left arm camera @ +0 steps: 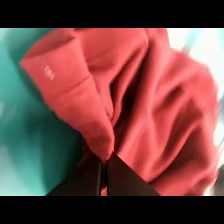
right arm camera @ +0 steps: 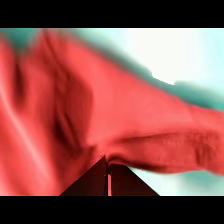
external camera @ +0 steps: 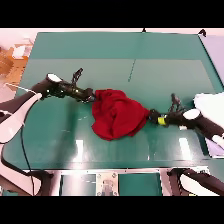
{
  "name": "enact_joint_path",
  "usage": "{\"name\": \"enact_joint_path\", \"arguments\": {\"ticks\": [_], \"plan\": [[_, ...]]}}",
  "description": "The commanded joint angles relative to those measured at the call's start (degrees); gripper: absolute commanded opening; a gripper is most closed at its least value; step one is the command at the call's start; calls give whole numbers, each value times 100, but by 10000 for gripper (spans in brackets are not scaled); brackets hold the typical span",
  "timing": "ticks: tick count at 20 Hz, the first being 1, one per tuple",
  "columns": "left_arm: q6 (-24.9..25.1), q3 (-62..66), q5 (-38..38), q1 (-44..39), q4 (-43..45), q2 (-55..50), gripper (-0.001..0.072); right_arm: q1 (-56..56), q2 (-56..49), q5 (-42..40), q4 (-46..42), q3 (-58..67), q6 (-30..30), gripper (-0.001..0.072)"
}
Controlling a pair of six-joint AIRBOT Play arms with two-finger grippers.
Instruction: Fold the shirts.
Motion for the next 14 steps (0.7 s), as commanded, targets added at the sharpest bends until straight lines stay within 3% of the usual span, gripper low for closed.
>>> {"name": "enact_joint_path", "arguments": {"ticks": [1, 4, 7, 10, 14], "plan": [[-588, -2, -1049, 140, 2009, 372, 24, -516, -229, -221, -94, 1178, -295, 12], [-789, -26, -1366, 188, 3067, 876, 23, -1084, -745, 153, -214, 2470, -295, 12], [-798, -61, -1668, 188, 3506, 1196, 23, -1187, -1495, 433, -234, 3467, -293, 12], [-798, -232, -1893, 188, 3971, 1215, 24, -1211, -2087, 437, -232, 3954, -271, 12], [-984, -459, -1585, 188, 4992, 1215, 24, -1423, -2461, 426, -251, 4107, -271, 12]]}}
